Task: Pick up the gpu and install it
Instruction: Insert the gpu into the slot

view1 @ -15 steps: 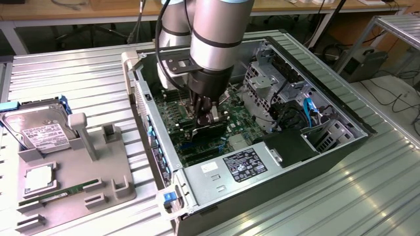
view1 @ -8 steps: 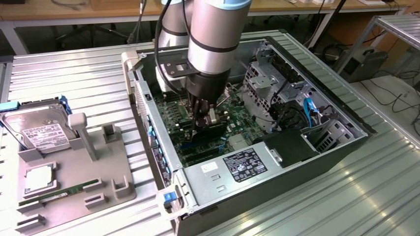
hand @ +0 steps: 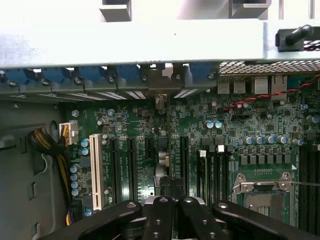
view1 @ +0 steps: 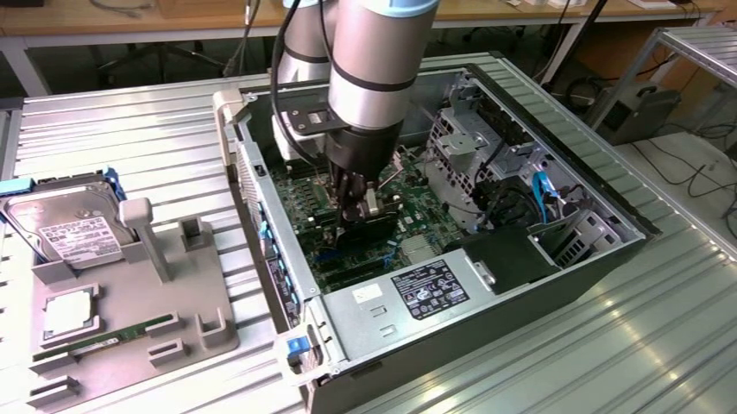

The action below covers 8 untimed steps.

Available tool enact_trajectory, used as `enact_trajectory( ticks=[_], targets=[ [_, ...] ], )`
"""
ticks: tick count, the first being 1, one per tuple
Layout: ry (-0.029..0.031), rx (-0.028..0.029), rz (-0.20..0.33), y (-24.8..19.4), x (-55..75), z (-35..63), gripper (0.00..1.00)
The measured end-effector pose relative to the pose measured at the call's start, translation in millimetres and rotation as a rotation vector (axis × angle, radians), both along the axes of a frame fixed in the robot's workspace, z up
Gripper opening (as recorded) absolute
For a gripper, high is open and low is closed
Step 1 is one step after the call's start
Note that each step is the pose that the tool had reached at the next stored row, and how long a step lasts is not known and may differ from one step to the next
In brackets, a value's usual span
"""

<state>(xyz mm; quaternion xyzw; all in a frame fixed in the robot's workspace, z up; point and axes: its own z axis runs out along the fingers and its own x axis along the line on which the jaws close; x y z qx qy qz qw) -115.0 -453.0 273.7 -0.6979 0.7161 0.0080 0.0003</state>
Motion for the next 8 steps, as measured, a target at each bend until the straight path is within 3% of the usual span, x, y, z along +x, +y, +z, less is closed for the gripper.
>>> enact_trajectory(
  ticks=[8],
  targets=[
    [-0.0002,0.0003,0.001,0.0,-1.9,-3.5,0.11]
  ],
)
